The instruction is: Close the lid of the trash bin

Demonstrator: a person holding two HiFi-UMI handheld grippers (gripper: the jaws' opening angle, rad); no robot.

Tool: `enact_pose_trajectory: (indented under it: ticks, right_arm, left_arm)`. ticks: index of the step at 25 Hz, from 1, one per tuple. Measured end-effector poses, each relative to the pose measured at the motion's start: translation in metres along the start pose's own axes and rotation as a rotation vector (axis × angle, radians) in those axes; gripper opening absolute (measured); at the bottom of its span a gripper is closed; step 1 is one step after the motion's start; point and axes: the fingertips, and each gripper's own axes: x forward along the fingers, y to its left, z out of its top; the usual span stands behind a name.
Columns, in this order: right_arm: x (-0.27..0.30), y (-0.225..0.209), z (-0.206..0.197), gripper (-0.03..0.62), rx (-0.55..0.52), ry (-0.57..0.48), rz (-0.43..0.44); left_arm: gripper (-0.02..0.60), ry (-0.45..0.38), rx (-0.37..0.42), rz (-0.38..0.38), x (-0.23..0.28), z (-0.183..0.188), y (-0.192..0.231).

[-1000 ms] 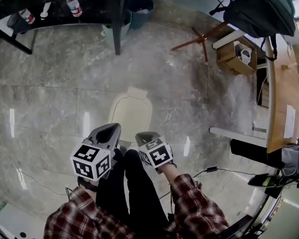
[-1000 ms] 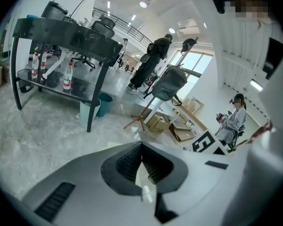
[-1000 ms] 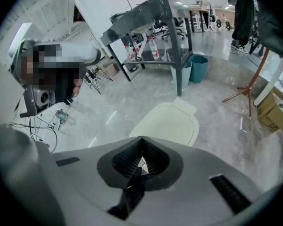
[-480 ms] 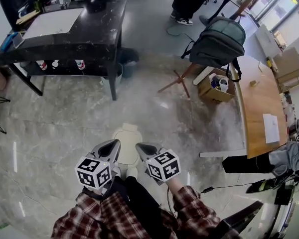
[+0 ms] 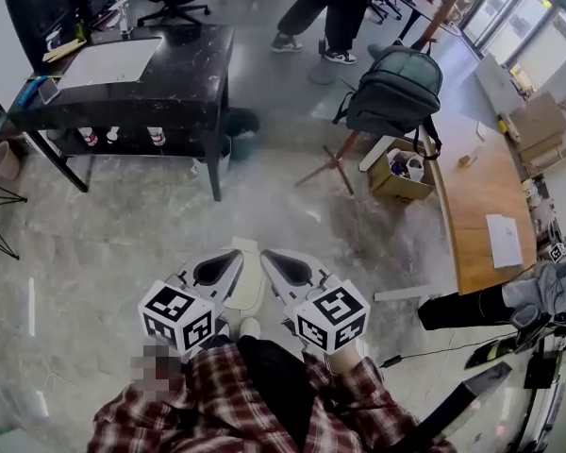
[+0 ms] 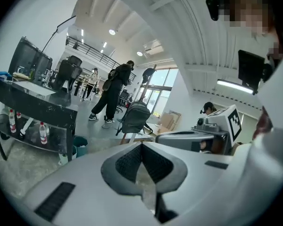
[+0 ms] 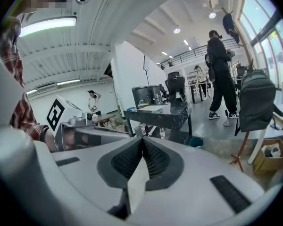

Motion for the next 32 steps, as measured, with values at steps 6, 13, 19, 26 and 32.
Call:
enact_pose_trajectory:
  ticks: [6, 13, 19, 26, 32]
  right_arm:
    - [-0.023, 0.014, 0.033, 0.014, -0.002, -0.091, -0.007]
    - [-0.020, 0.021, 0.042, 0.014, -0.015, -0.119, 0.025]
    - [-0.014, 0.024, 0.046, 0.012, -0.024, -0.119, 0.045]
    - [-0.016, 0.018, 0.045, 0.012, -0.027, -0.102, 0.050]
    - [-0.019, 0.015, 0.046, 0.014, -0.032, -0.102, 0.057]
  left_arm:
    - [0.012, -0.052, 0.044, -0.019, -0.021, 0.023, -0.015]
    - [0.012, -0.054, 0.050, -0.002, -0.026, 0.026, -0.012]
    - [0.011, -0.050, 0.042, 0.005, -0.025, 0.029, -0.008]
    - [0.011, -0.053, 0.033, 0.007, -0.019, 0.031, -0.009]
    - [0.012, -0.049, 0.035, 0.004, -0.014, 0.030, -0.015]
